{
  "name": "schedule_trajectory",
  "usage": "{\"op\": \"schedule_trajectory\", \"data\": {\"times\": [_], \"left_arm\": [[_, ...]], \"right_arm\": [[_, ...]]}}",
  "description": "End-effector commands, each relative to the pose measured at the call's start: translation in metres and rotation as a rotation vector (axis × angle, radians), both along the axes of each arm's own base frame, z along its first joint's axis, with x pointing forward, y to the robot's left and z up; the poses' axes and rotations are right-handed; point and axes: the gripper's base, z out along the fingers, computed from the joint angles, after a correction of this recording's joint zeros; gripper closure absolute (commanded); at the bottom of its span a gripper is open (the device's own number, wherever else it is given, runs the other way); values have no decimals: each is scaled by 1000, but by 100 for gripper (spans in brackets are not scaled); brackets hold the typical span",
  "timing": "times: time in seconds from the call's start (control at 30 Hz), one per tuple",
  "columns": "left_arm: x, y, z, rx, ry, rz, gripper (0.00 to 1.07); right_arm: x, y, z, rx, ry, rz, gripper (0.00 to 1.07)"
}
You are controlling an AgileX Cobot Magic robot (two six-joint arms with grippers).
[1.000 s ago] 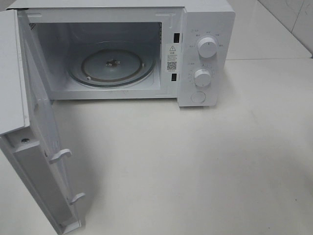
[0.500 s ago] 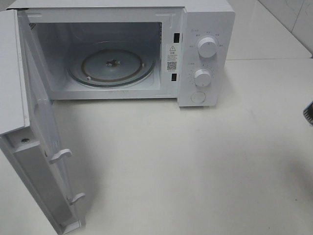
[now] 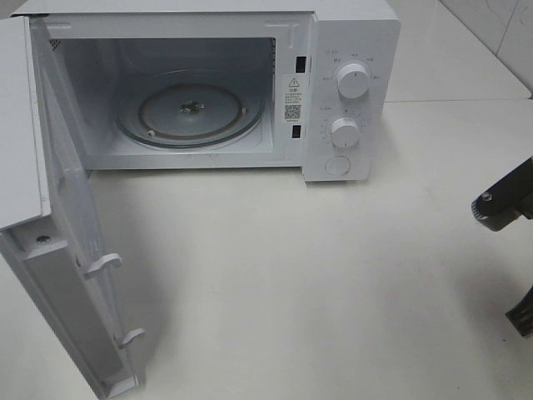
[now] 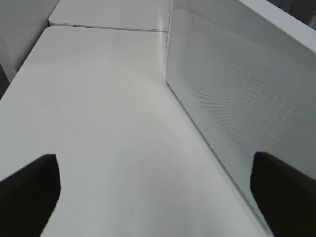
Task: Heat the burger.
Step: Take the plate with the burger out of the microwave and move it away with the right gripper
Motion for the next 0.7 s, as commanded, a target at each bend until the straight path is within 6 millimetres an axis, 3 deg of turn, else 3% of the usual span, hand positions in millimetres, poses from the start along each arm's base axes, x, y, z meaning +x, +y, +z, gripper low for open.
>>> {"op": "schedule_trajectory", "data": {"times": [0.03, 0.33, 0.7], "left_arm": [[-3, 0, -1, 2, -23, 3, 7], [-3, 0, -1, 2, -23, 3, 7], [-3, 0, -1, 2, -23, 3, 7]], "right_arm": [[9, 1, -7, -56, -34, -18, 107], [19, 11, -36, -42, -15, -12, 106], [26, 17, -51, -22, -44, -8, 105]]}}
